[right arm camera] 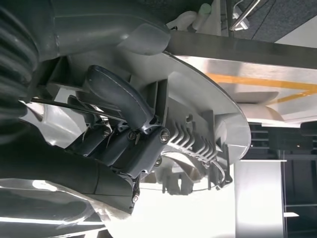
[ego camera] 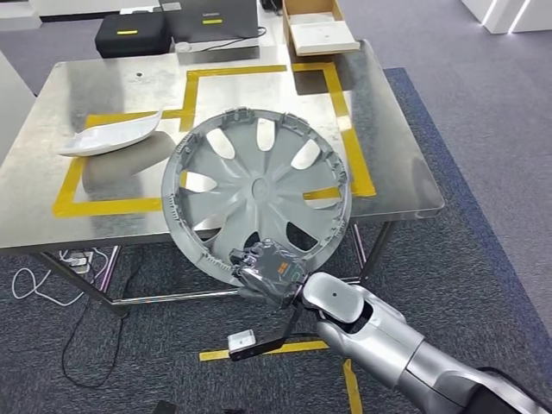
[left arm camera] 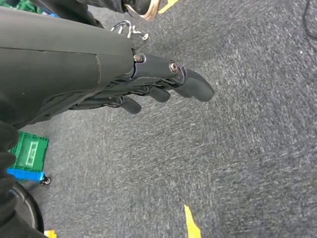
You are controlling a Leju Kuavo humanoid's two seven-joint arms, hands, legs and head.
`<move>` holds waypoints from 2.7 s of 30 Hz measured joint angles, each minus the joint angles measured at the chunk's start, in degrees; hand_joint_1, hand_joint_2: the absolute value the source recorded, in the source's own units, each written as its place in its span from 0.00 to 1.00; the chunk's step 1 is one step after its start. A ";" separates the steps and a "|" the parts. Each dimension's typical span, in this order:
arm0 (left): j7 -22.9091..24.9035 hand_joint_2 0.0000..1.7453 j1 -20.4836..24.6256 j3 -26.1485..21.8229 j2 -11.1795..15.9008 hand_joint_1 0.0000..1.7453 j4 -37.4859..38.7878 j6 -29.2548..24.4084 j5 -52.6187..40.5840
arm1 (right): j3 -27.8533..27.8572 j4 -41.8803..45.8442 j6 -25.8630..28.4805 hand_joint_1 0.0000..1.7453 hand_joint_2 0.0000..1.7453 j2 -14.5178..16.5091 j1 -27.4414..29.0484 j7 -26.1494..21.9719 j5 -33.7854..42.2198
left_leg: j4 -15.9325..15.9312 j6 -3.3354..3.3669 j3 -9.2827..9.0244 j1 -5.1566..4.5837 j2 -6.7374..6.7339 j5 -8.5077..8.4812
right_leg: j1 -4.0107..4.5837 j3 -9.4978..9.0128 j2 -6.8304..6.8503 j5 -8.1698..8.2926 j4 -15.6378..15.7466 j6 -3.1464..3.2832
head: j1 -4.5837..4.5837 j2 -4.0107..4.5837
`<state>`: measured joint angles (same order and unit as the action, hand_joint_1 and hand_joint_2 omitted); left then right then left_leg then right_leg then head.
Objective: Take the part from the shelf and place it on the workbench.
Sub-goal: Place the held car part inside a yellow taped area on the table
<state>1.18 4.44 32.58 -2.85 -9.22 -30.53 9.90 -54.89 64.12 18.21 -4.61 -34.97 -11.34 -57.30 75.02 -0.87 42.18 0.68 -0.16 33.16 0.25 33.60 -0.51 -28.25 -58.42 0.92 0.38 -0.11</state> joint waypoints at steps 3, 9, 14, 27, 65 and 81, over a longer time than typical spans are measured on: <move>-0.24 1.00 -0.02 0.07 0.03 0.00 0.02 0.00 -0.23 | 0.02 -0.01 0.03 1.00 1.00 -0.01 0.14 0.10 -0.06 | -9.46 1.10 -3.16 -0.38 0.06 -6.72 | 0.26 -1.40 -0.28 -1.14 0.01 -0.25 | -0.07 0.00; -1.05 1.00 0.05 0.29 -0.20 0.00 0.07 -0.25 -0.79 | 0.43 0.03 0.79 1.00 1.00 -0.26 0.94 0.33 -0.56 | -16.16 2.68 -6.94 -0.64 0.14 -6.56 | 0.19 -1.50 -0.26 -2.00 -1.09 -2.14 | -0.26 0.00; -1.44 1.00 -0.09 0.50 -0.69 0.00 0.07 -0.31 -0.91 | 0.69 0.10 1.26 1.00 1.00 -1.10 1.86 0.34 -0.76 | -16.56 3.11 -8.74 -0.20 0.23 -5.28 | -0.51 7.99 -0.06 -6.21 -15.05 -3.75 | -0.76 0.00; -1.76 1.00 0.14 0.88 -0.90 0.00 0.13 0.43 -1.16 | 1.11 0.34 1.61 1.00 1.00 -2.08 2.76 0.81 -0.86 | -6.23 -0.13 -6.65 0.22 0.06 -1.68 | -0.65 1.86 0.59 2.25 0.64 -0.76 | -0.72 0.00; -7.22 1.00 9.56 17.52 -2.31 0.00 -0.39 15.23 -19.06 | 3.30 -38.43 -11.77 0.00 0.00 11.16 -28.61 -1.73 -5.82 | -11.35 1.62 -2.09 -0.44 0.25 -9.29 | -0.26 0.45 -0.24 0.05 -0.20 -1.06 | -0.92 0.00; -3.30 0.00 10.00 21.27 -1.47 0.00 -0.39 16.90 -25.75 | 2.68 -41.30 5.21 0.00 0.00 13.76 -27.16 -5.62 -5.03 | -15.90 2.70 -4.73 0.02 0.55 -8.47 | -0.57 9.76 0.07 -5.64 -16.56 -3.46 | -1.10 0.00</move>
<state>-2.12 14.44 53.86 -4.33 -9.62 -13.64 -15.86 -52.21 22.82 23.41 9.15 -62.13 -16.96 -62.33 59.11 1.83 37.45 0.70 0.39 24.69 -0.33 43.36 -0.44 -33.89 -74.98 -2.54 -0.72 -0.11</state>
